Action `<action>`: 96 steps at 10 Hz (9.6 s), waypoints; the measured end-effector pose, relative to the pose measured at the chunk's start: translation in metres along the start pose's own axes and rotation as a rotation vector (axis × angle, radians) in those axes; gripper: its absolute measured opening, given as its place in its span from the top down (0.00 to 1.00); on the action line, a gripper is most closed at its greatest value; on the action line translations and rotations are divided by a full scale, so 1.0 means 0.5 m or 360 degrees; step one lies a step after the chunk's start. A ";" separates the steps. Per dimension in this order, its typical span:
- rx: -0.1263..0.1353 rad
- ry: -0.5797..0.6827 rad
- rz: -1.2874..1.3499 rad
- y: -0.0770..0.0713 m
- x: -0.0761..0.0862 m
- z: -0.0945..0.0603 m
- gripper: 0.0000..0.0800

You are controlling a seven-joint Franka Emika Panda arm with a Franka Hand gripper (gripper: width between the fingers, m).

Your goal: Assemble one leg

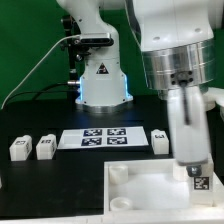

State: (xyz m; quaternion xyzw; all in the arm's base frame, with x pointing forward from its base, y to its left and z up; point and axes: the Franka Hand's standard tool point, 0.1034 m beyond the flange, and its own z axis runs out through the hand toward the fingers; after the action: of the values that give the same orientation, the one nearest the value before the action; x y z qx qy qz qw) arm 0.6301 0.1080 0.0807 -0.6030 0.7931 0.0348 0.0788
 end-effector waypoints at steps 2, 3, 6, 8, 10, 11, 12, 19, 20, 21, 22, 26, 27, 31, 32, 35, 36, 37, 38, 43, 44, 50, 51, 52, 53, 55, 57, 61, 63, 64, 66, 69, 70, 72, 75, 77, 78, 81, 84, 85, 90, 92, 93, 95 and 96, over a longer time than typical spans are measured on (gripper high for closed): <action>0.0002 0.0002 0.0018 0.002 -0.003 0.000 0.63; 0.0000 0.0003 -0.0093 0.003 -0.003 0.002 0.63; 0.0005 0.0024 -0.0987 0.012 -0.031 0.009 0.21; 0.0000 0.0022 -0.1411 0.014 -0.035 0.010 0.19; -0.0010 0.0038 -0.1791 0.012 -0.030 0.010 0.19; -0.0041 0.0072 -0.2206 0.010 -0.025 0.010 0.19; -0.0054 0.0095 -0.2574 -0.001 -0.016 0.008 0.19; -0.0017 0.0080 -0.1695 0.001 -0.016 0.011 0.62; -0.0013 0.0073 -0.1447 0.001 -0.015 0.011 0.62; -0.0021 0.0066 -0.1163 0.001 -0.013 0.009 0.62; -0.0019 0.0055 -0.0804 0.003 -0.013 0.010 0.63; -0.0017 -0.0001 -0.0085 0.004 -0.012 0.014 0.63; -0.0018 -0.0001 -0.0178 0.004 -0.012 0.014 0.63; 0.0035 0.0021 -0.1384 -0.007 -0.016 0.010 0.22; 0.0038 0.0037 -0.1738 -0.002 -0.018 0.015 0.22; 0.0016 0.0076 -0.2321 -0.008 -0.004 0.014 0.19; -0.0001 0.0094 -0.2522 -0.009 -0.002 0.014 0.19; -0.0065 0.0110 -0.2746 -0.008 -0.007 0.015 0.19; -0.0077 0.0119 -0.2778 -0.010 -0.013 0.015 0.29; -0.0045 0.0122 -0.2044 -0.011 -0.007 0.016 0.64; -0.0042 0.0123 -0.1873 -0.010 -0.005 0.016 0.64; -0.0035 0.0040 0.0051 0.001 0.000 0.017 0.63; -0.0035 0.0037 0.0082 0.001 0.000 0.017 0.63; -0.0035 0.0038 0.0020 0.001 0.000 0.017 0.63; -0.0036 0.0038 0.0019 0.002 -0.001 0.017 0.63; -0.0013 0.0051 -0.0413 -0.006 -0.002 0.014 0.41; -0.0019 0.0035 -0.1036 -0.001 -0.020 0.012 0.20; -0.0044 0.0060 -0.1871 -0.004 -0.008 0.013 0.19; -0.0096 0.0088 -0.2551 -0.006 0.002 0.017 0.19; -0.0116 0.0099 -0.2772 -0.010 0.005 0.014 0.19; -0.0101 0.0110 -0.2781 -0.018 0.000 0.008 0.19; -0.0095 0.0110 -0.2648 -0.018 0.001 0.009 0.42; -0.0084 0.0112 -0.2414 -0.017 -0.001 0.009 0.42; -0.0068 0.0118 -0.1999 -0.016 -0.001 0.010 0.64; -0.0074 0.0107 -0.1320 -0.012 0.002 0.011 0.64; -0.0119 0.0105 -0.0710 -0.010 -0.001 0.011 0.64; -0.0114 0.0088 -0.0359 -0.007 0.000 0.011 0.64; -0.0029 0.0073 0.0284 0.000 -0.006 0.010 0.63; -0.0035 0.0079 0.0203 0.003 -0.007 0.012 0.53; -0.0035 0.0079 0.0203 0.003 -0.007 0.012 0.31; 0.0019 0.0047 0.0151 0.042 -0.045 -0.005 0.19; 0.0015 0.0032 0.0126 0.061 -0.066 -0.022 0.19; 0.0002 0.0033 0.0117 0.065 -0.068 -0.022 0.19; 0.0000 0.0038 0.0117 0.066 -0.065 -0.018 0.19; 0.0000 0.0038 0.0116 0.066 -0.065 -0.018 0.19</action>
Offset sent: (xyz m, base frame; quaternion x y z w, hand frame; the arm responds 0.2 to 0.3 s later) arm 0.0033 0.0145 -0.0069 0.0337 0.0049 -0.2609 0.9648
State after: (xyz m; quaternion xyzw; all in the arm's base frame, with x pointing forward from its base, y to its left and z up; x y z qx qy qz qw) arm 0.6061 0.1465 0.0935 -0.5741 0.8154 0.0305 0.0679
